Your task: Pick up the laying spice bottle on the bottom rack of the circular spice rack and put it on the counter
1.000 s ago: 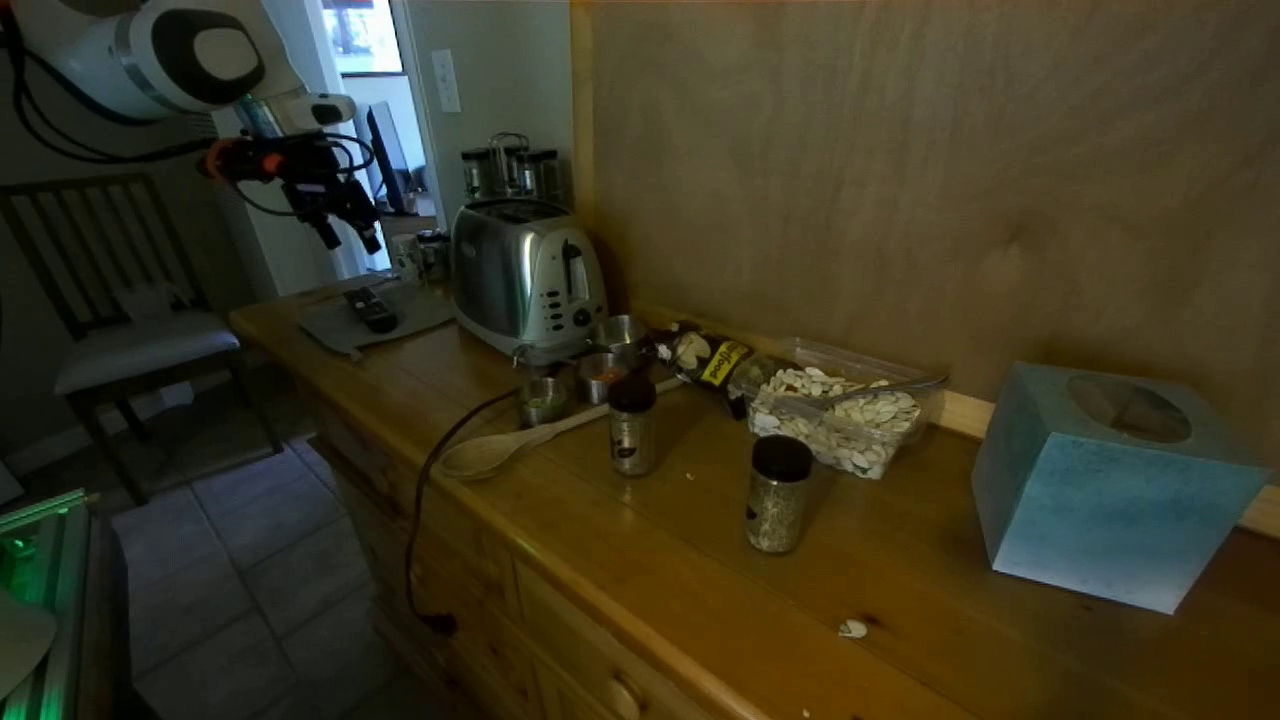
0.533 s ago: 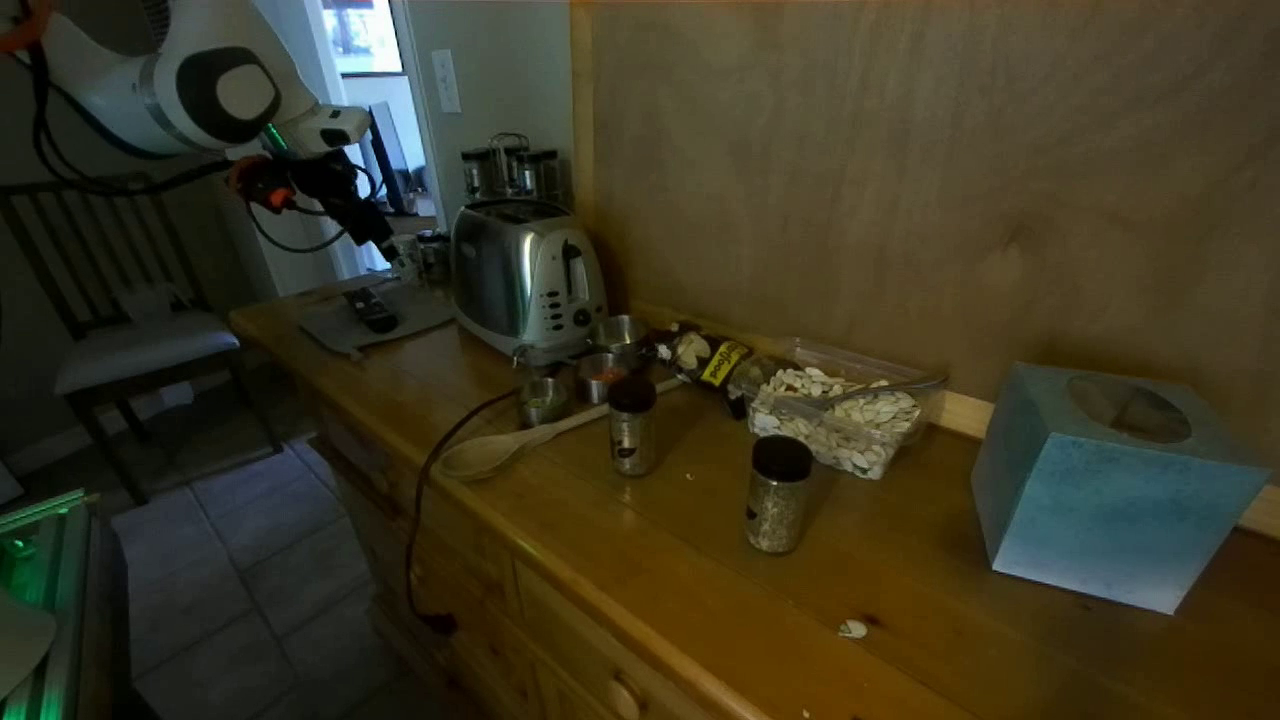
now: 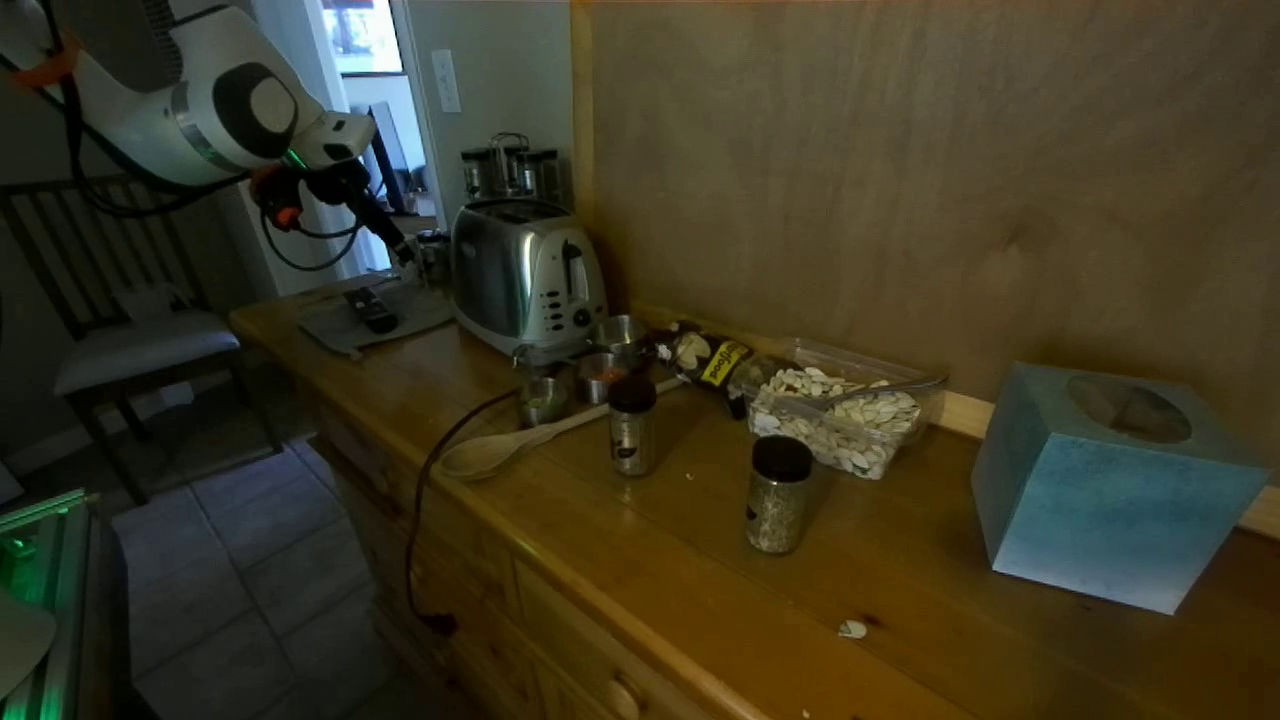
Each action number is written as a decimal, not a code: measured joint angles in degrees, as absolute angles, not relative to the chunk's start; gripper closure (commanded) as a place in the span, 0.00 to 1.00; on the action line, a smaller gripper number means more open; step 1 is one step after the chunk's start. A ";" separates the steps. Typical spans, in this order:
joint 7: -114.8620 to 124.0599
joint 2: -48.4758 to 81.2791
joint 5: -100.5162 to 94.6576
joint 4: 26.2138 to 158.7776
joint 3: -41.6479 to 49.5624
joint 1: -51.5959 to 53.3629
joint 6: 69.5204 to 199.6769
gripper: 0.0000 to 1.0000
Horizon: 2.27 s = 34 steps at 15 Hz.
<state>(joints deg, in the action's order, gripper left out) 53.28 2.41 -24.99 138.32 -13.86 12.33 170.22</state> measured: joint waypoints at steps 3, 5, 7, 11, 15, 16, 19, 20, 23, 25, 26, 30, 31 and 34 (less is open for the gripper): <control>62.77 3.72 -36.69 136.20 -11.69 12.75 171.34 0.00; 69.31 4.81 -44.85 133.52 -9.69 13.62 171.34 0.00; 76.50 6.85 -51.36 130.45 -8.68 14.59 172.07 0.00; 80.05 10.74 -53.46 127.48 -8.53 15.66 173.33 0.00; 80.12 11.08 -53.48 127.10 -8.43 15.69 173.45 0.00; 80.13 11.08 -53.49 127.10 -8.41 15.69 173.46 0.00; 80.11 11.09 -53.45 127.14 -8.39 15.69 173.48 0.00; 80.11 11.12 -53.45 127.15 -8.35 15.68 173.48 0.00; 80.12 11.65 -53.45 127.17 -7.89 15.58 173.91 0.00; 80.26 12.14 -53.45 127.15 -7.03 15.58 175.19 0.00; 80.47 12.41 -53.45 127.10 -6.53 15.60 176.08 0.00; 82.27 14.15 -53.45 126.47 -4.88 16.01 179.72 0.00; 82.98 14.71 -53.45 126.22 -4.65 16.21 180.53 0.00; 85.13 16.46 -53.46 124.96 -2.70 17.86 183.19 0.00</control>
